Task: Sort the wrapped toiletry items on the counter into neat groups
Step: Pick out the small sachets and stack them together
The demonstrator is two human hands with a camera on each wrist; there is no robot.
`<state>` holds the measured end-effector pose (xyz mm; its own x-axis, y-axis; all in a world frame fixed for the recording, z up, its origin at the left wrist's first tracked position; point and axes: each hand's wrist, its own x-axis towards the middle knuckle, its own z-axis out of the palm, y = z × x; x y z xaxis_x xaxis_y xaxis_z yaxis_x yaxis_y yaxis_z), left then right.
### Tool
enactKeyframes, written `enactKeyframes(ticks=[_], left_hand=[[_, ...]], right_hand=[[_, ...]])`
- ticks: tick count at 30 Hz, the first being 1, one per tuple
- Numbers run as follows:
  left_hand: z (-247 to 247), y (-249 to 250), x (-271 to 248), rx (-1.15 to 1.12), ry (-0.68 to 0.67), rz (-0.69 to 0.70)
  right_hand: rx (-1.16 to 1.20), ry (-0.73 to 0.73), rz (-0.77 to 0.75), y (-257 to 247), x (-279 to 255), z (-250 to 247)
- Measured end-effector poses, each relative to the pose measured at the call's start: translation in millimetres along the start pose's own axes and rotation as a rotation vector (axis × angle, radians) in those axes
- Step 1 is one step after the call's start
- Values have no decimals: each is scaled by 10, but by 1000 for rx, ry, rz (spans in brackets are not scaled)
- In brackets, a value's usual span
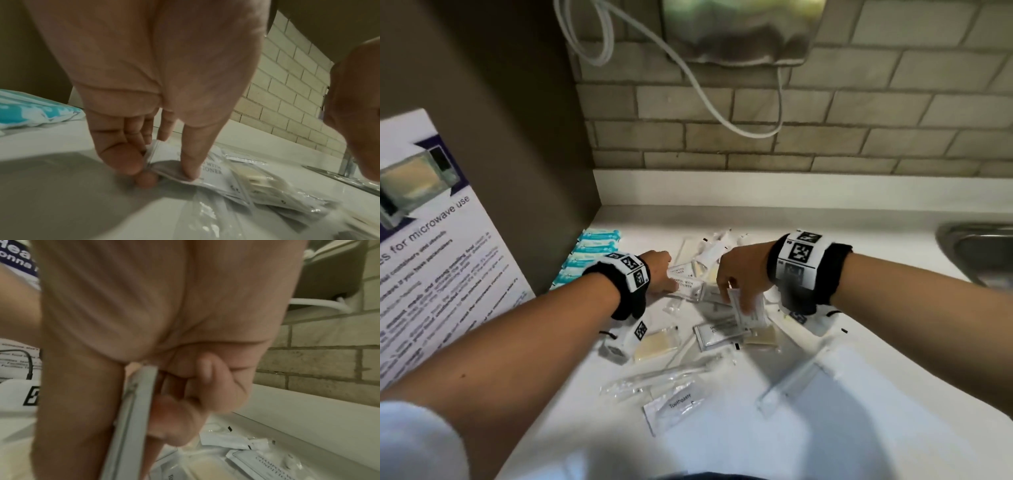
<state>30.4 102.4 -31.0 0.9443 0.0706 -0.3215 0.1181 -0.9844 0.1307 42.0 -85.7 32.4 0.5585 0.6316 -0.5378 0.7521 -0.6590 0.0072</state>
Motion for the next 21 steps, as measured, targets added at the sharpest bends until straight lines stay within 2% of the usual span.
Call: enactKeyframes(ticks=[4, 7, 11, 14, 18, 21], left_hand=[[6, 32, 5, -16, 71, 52], [-35, -10, -20, -96, 148, 83], [-114, -38, -134, -16, 202, 68], [-172, -42, -233, -183, 199, 135], [-194, -14, -405, -379, 289, 216], [-200, 20, -497, -416, 208, 221]], right_hand=[[-39, 34, -10, -130, 48, 2], [44, 99, -31, -245, 129, 87], [69, 110, -75, -338, 186, 218], [39, 67, -99, -312, 201, 311], [165, 75, -96, -217, 136, 392], [231, 122, -80, -183, 120, 495]])
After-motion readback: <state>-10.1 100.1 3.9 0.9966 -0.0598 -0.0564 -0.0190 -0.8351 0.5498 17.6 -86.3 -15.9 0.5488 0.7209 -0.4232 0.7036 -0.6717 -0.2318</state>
